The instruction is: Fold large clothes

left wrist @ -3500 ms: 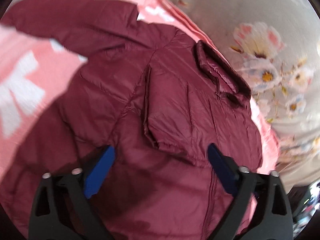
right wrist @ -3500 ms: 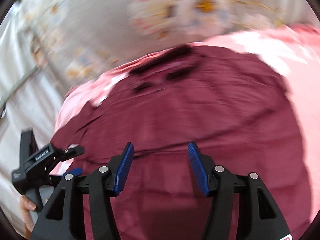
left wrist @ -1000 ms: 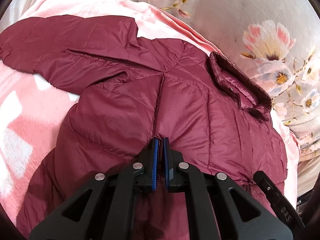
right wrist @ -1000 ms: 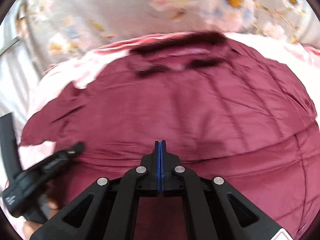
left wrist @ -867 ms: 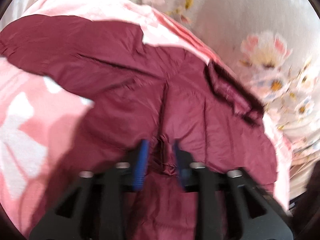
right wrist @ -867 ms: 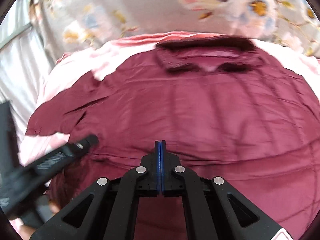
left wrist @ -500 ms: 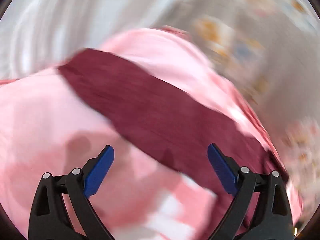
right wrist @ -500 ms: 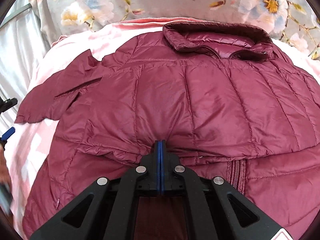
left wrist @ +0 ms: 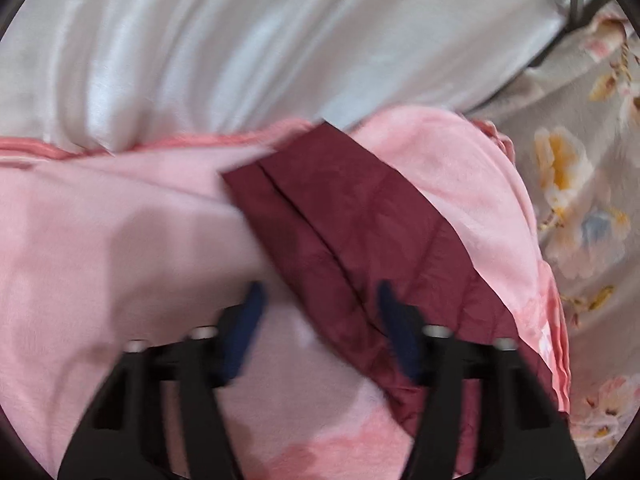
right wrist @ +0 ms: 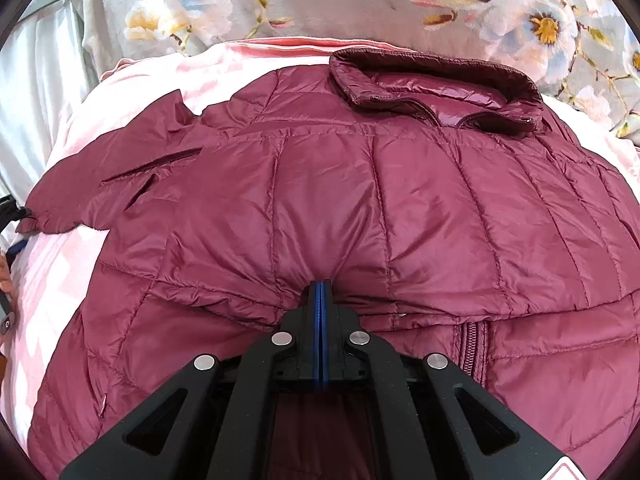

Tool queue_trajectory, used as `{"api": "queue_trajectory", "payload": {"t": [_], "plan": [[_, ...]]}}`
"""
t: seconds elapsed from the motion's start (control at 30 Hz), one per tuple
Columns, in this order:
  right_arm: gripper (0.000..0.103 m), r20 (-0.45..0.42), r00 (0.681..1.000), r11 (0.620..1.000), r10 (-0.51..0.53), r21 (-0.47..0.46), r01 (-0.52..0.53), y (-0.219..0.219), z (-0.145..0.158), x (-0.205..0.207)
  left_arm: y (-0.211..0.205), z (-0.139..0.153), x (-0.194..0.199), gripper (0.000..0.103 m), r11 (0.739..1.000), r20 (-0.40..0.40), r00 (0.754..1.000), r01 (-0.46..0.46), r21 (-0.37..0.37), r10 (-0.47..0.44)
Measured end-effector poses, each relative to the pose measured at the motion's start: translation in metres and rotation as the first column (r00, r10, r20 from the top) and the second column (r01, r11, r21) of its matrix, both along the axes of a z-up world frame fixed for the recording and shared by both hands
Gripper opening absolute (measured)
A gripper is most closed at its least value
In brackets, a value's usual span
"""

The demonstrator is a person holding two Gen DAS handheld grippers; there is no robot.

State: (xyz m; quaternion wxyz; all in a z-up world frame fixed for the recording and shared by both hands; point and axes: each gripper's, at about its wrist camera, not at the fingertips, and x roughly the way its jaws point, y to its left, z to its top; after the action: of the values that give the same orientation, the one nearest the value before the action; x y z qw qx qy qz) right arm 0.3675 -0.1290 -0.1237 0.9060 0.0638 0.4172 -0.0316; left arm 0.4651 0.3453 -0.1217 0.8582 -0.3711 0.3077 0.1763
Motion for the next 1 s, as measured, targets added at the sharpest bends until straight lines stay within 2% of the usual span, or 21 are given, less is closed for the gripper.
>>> {"api": "queue_trajectory", "payload": {"t": [0.07, 0.13, 0.2, 0.3, 0.37, 0.47, 0.57, 0.6, 0.63, 0.67, 0.77, 0.83, 0.9, 0.97, 1.0], "plan": [[0.0, 0.0, 1.0, 1.0, -0.001, -0.002, 0.001, 0.0, 0.0, 0.0, -0.007, -0.001, 0.0, 0.003, 0.998, 0.019, 0.998, 0.055, -0.036, -0.055], [0.0, 0.001, 1.0, 1.0, -0.002, 0.0, 0.002, 0.001, 0.0, 0.0, -0.023, 0.009, -0.006, 0.001, 0.995, 0.062, 0.994, 0.093, -0.024, -0.091], [0.0, 0.005, 1.0, 1.0, -0.003, 0.017, 0.003, -0.001, 0.0, 0.0, -0.044, 0.026, -0.018, 0.0, 0.992, 0.113, 0.986, 0.123, 0.033, -0.125], [0.0, 0.035, 0.999, 0.998, -0.025, 0.056, 0.023, -0.008, 0.004, -0.005, -0.093, 0.062, -0.036, 0.0, 0.975, 0.192, 0.958, 0.193, 0.107, -0.211], [0.001, 0.084, 0.995, 0.994, -0.053, 0.099, 0.044, -0.016, 0.012, -0.016, -0.136, 0.093, -0.05, 0.0, 0.953, 0.245, 0.924, 0.26, 0.156, -0.292], [0.002, 0.138, 0.987, 0.979, -0.084, 0.199, 0.055, -0.027, 0.025, -0.048, -0.199, 0.134, -0.069, 0.0, 0.902, 0.294, 0.859, 0.359, 0.239, -0.42], [0.002, 0.156, 0.984, 0.967, -0.089, 0.249, 0.048, -0.033, 0.031, -0.086, -0.276, 0.168, -0.09, 0.0, 0.818, 0.308, 0.771, 0.444, 0.366, -0.556], [0.002, 0.16, 0.983, 0.965, -0.09, 0.259, 0.046, -0.036, 0.032, -0.096, -0.295, 0.172, -0.093, 0.0, 0.796, 0.306, 0.75, 0.463, 0.39, -0.587], [0.002, 0.162, 0.982, 0.963, -0.092, 0.267, 0.046, -0.039, 0.033, -0.104, -0.324, 0.177, -0.099, 0.0, 0.76, 0.298, 0.716, 0.495, 0.422, -0.632], [0.002, 0.168, 0.981, 0.962, -0.097, 0.269, 0.049, -0.044, 0.034, -0.117, -0.345, 0.179, -0.104, 0.0, 0.734, 0.291, 0.691, 0.516, 0.441, -0.661], [0.002, 0.17, 0.979, 0.969, -0.116, 0.234, 0.074, -0.057, 0.035, -0.143, -0.407, 0.171, -0.117, 0.0, 0.648, 0.248, 0.615, 0.597, 0.474, -0.748], [0.002, 0.154, 0.979, 0.968, -0.132, 0.232, 0.095, -0.071, 0.031, -0.157, -0.439, 0.159, -0.121, 0.0, 0.601, 0.207, 0.581, 0.648, 0.468, -0.787], [0.002, 0.139, 0.979, 0.966, -0.15, 0.233, 0.115, -0.08, 0.026, -0.167, -0.465, 0.144, -0.123, 0.001, 0.564, 0.163, 0.559, 0.686, 0.46, -0.813], [0.002, 0.126, 0.974, 0.963, -0.186, 0.219, 0.155, -0.094, 0.021, -0.177, -0.485, 0.122, -0.123, 0.005, 0.542, 0.13, 0.545, 0.722, 0.431, -0.829], [0.002, 0.123, 0.973, 0.963, -0.195, 0.214, 0.166, -0.097, 0.019, -0.179, -0.487, 0.113, -0.122, 0.028, 0.54, 0.126, 0.541, 0.732, 0.415, -0.831]]}}
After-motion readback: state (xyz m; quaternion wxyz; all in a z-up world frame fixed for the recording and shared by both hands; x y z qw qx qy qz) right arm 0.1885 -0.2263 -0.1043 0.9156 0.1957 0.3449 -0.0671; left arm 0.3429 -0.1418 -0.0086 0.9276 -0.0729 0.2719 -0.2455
